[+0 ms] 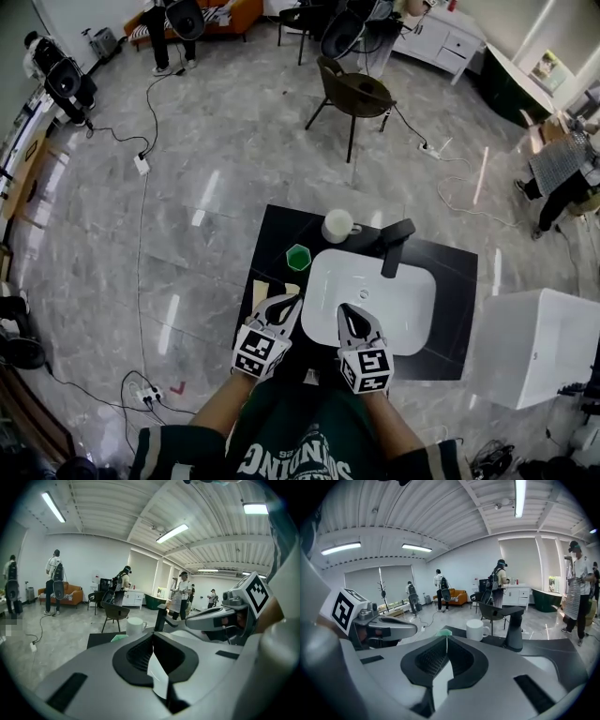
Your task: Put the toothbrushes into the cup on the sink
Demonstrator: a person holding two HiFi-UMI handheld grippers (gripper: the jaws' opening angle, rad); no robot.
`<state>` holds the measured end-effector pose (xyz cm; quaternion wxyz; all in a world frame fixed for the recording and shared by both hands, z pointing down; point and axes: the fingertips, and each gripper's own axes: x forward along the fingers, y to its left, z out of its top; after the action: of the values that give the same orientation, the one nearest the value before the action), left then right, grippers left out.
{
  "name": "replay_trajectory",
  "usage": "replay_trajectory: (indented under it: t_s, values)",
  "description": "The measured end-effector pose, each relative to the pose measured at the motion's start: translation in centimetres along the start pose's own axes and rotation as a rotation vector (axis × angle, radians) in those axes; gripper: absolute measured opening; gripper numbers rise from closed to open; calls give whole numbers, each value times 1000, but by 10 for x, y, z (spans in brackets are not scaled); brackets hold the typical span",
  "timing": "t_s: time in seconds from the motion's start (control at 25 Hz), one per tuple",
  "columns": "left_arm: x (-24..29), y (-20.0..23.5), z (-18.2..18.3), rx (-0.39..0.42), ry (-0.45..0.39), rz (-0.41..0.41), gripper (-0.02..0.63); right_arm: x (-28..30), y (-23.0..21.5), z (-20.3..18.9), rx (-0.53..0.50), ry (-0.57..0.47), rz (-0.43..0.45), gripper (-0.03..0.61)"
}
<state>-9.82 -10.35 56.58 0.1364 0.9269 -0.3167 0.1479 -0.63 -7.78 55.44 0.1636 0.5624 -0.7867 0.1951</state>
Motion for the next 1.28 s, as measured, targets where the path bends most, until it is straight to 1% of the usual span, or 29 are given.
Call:
replay_trajectory:
  t_s: [0.24,0.52,0.64,0.84,1.0,1.08,1.28]
  values:
    - [-6,22,-13,-18,35,51,11,18,3,10,-22,12,48,41]
    - [-3,41,-41,-47,130,98,19,38,10,4,-59,47,134,40]
    - [6,44,-56,-78,170,98,74,43,9,1,-69,63,156,40]
    - [18,48,-76,-109,236,97,96,45,6,2,-77,74,163,40]
    - [40,46,-106,-175,331,47,177,47,4,0,-76,78,164,40]
    - [48,45,-121,-195,385,36,210,44,3,-2,-74,81,163,40]
    - [61,44,-150,-217,502,19,231,36,-4,-5,-65,85,138,40]
